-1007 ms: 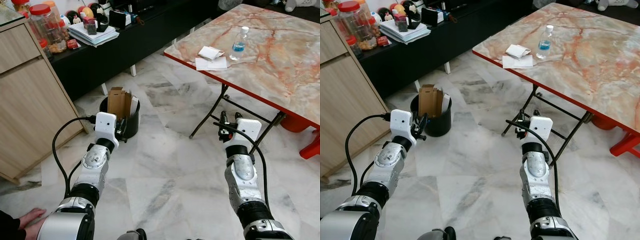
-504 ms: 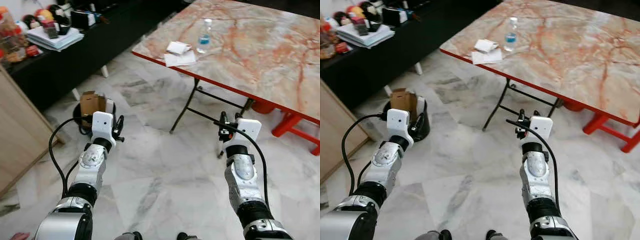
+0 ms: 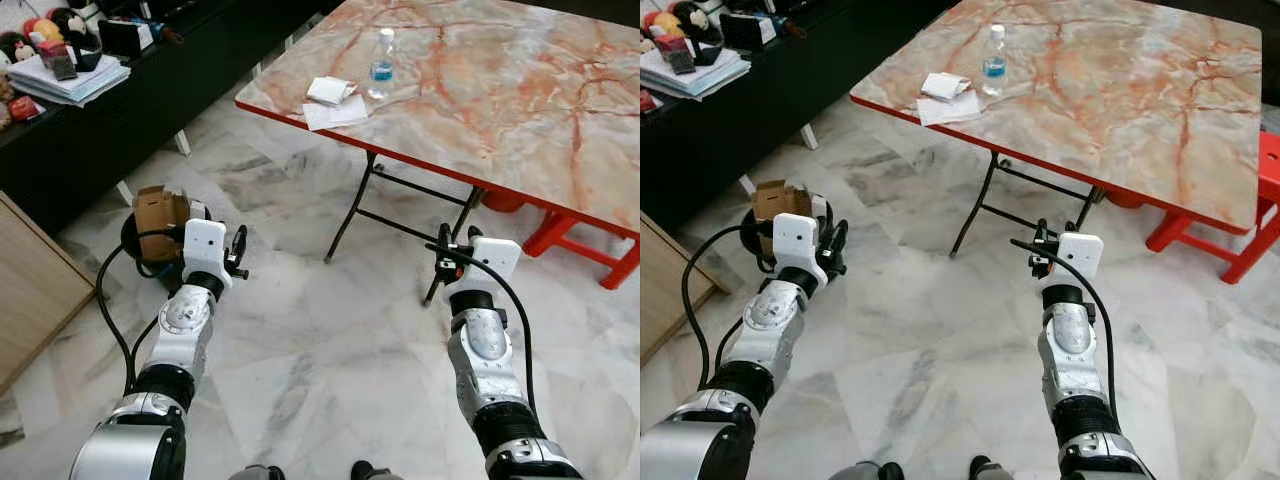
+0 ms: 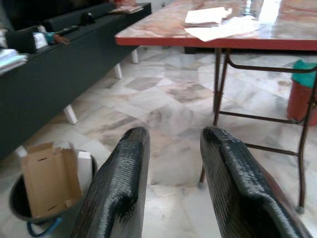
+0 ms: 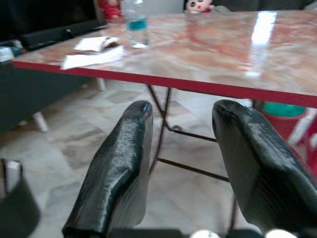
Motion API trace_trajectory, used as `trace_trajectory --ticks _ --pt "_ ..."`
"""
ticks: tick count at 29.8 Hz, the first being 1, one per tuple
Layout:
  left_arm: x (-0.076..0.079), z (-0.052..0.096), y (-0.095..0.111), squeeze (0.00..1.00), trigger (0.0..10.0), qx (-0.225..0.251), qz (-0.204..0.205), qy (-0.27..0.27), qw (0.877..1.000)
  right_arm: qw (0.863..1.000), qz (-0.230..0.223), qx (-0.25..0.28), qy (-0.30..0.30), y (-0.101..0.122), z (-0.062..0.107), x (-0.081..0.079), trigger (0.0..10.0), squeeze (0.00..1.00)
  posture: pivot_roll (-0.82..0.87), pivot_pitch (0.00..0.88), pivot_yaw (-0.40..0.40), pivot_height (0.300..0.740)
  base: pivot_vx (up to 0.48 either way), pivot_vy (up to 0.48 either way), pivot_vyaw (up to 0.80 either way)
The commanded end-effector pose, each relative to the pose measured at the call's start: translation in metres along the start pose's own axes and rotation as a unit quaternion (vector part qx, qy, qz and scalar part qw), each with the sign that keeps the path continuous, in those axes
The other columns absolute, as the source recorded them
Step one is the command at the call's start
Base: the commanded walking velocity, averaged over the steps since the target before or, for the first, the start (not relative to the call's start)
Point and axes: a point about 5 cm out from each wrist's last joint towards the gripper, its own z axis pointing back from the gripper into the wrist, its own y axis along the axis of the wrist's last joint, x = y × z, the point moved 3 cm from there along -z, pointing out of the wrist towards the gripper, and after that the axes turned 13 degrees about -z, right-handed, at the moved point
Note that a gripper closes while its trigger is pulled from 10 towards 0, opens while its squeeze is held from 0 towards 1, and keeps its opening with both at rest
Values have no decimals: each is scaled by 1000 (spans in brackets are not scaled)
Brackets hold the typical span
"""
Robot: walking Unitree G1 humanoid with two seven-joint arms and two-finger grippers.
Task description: Picking trash to rubbish bin
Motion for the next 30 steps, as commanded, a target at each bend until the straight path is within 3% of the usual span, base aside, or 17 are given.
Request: trace_trajectory --ticks 1,28,30 --pt "-1 -3 7 0 10000 14 -11 2 1000 1000 -2 7 8 3 -2 -4 10000 0 131 134 -8 740 442 0 0" --pt "2 -2 11 0 10000 23 -14 4 1000 1000 -7 -2 17 0 -2 -11 10000 0 131 131 -9 740 447 0 0" --pt "2 -2 11 0 10000 23 -14 3 1000 1000 -9 -3 19 -1 -2 -12 10000 0 132 131 -9 740 446 0 -800"
